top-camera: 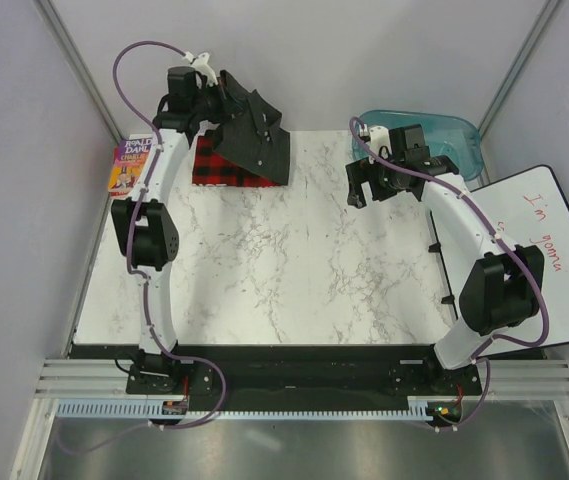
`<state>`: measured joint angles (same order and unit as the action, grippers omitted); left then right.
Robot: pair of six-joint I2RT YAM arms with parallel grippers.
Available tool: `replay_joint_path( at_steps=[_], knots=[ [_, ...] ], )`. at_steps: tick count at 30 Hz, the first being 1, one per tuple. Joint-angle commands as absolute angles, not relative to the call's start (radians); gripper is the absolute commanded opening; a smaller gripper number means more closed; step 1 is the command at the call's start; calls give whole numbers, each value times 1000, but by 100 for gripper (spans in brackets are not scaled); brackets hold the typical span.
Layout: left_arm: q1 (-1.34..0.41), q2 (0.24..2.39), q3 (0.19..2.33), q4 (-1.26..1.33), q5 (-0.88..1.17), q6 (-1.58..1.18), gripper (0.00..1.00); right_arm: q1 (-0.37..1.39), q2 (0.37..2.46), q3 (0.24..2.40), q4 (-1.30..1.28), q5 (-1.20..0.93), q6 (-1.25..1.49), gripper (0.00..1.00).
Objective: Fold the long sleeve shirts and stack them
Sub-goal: Neatly place the folded shirt to the corner
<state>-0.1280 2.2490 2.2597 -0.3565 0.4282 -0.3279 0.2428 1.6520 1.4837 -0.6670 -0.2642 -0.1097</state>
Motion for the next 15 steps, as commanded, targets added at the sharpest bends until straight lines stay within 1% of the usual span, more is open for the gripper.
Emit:
replay_joint_path(
  at_steps=[1,5,15],
  knots=[
    [-71,2313,2338,-272,572,-321,2,242,1643,1497,-660,-270,-115,98],
    [-17,2378,2338,-239,632,-325,3,242,1649,1494,-661,-268,-120,98],
    [-2,2471,2338,-181,644,-235,5,249,1660,1490,-672,-268,-129,98]
  ],
)
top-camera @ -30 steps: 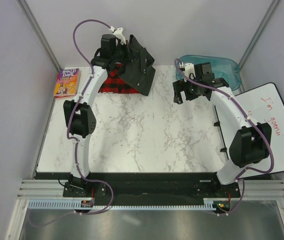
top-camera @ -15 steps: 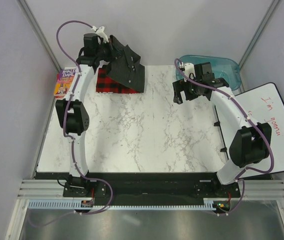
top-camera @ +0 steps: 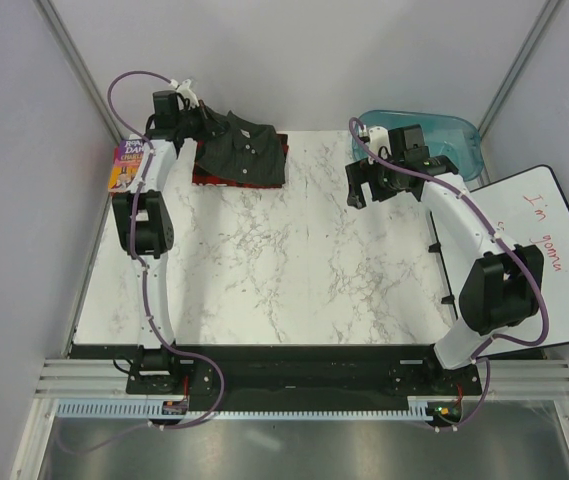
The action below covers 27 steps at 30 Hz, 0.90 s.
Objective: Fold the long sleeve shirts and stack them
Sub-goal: Neatly place the folded shirt to the corner
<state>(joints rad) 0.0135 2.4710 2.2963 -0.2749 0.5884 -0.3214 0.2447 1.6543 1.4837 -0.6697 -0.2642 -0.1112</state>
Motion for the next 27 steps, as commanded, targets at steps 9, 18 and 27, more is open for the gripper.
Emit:
replay_joint_path(
  at_steps=[9,18,27],
  knots=[
    [51,2461,2271,-68,699,-186,4,249,1657,1482,-672,-258,-133,98],
    [87,2488,2280,-169,519,-112,66,250,1657,1483,-672,-267,-137,98],
    [164,2343,2160,-336,362,29,74,249,1700,1525,-663,-302,-132,98]
  ],
)
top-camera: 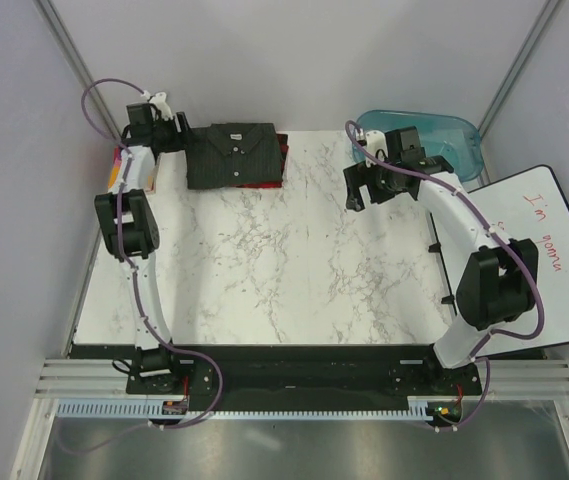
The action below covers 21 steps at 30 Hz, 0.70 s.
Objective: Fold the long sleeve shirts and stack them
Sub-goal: Neatly place the folded shirt to the corner
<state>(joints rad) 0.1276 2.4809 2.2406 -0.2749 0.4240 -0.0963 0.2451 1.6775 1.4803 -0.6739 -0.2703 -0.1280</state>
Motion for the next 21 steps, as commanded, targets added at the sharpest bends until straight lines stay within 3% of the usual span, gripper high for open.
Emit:
replay_joint_path(
  at_steps=[1,5,11,16,21],
  knots=[
    [163,2295,2133,-344,379,47,74,252,1710,1528,-663,-307,-132,98],
    [163,2194,1958,-351,394,78,73,255,1738,1555,-658,-321,-130,98],
    [160,2158,1852,-362,492,72,65,265,1772,1588,-655,-334,-132,98],
    [156,2241,1910,-435,448,66,59,265,1790,1598,-653,-345,-130,98],
    [158,2353,2086,-592,316,80,59,265,1805,1597,-634,-339,-130,98]
  ],
)
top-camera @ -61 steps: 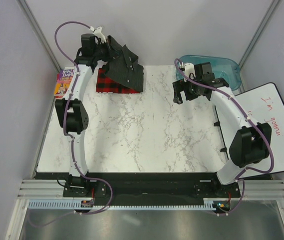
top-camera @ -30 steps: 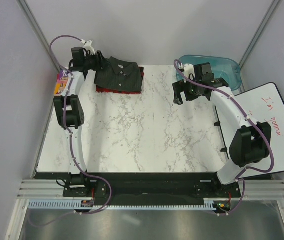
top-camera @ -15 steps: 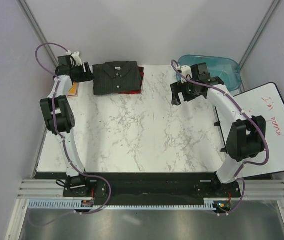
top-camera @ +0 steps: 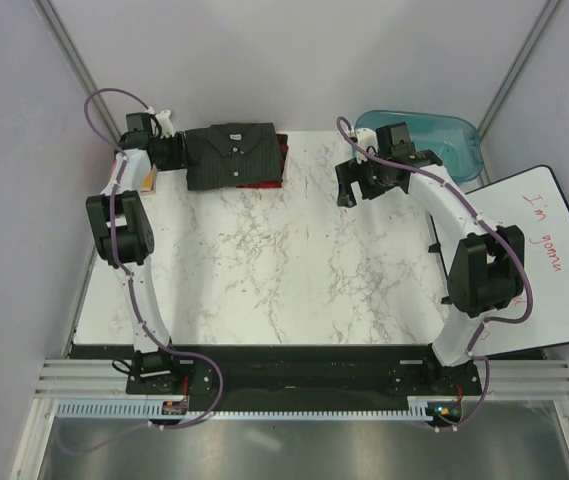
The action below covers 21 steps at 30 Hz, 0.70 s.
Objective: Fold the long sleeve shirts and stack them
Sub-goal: Neatly place the folded shirt to the corner
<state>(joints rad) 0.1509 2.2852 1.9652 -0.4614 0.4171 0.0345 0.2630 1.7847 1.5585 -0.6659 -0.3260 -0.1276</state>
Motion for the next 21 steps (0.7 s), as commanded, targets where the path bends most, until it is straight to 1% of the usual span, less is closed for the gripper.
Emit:
replay_joint_path(
  at_steps=[1,3,6,8,10,11,12,13,16,19,21],
  knots=[
    [158,2359,2130,-612,299,92,60,265,1807,1598,-630,-334,-133,98],
    [163,2343,2144,-633,258,103,65,264,1815,1603,-620,-318,-149,98],
    [167,2277,2108,-634,190,146,71,252,1815,1620,-604,-301,-153,98],
    [178,2231,2085,-637,201,155,75,230,1813,1628,-600,-301,-140,98],
    [178,2149,2037,-644,259,179,78,218,1804,1634,-592,-305,-138,98],
    [176,2123,2020,-649,268,183,82,206,1787,1632,-589,-305,-138,98],
    [173,2071,1996,-661,285,187,96,199,1778,1629,-583,-305,-129,98],
    [160,2050,1988,-692,308,198,99,184,1758,1626,-580,-307,-124,98],
    [92,1973,1968,-774,238,224,99,154,1715,1602,-577,-308,-107,98],
    [13,1881,1898,-799,198,233,99,134,1668,1551,-574,-313,-100,98],
    [-49,1826,1803,-802,195,238,99,132,1640,1490,-571,-311,-116,98]
  ],
)
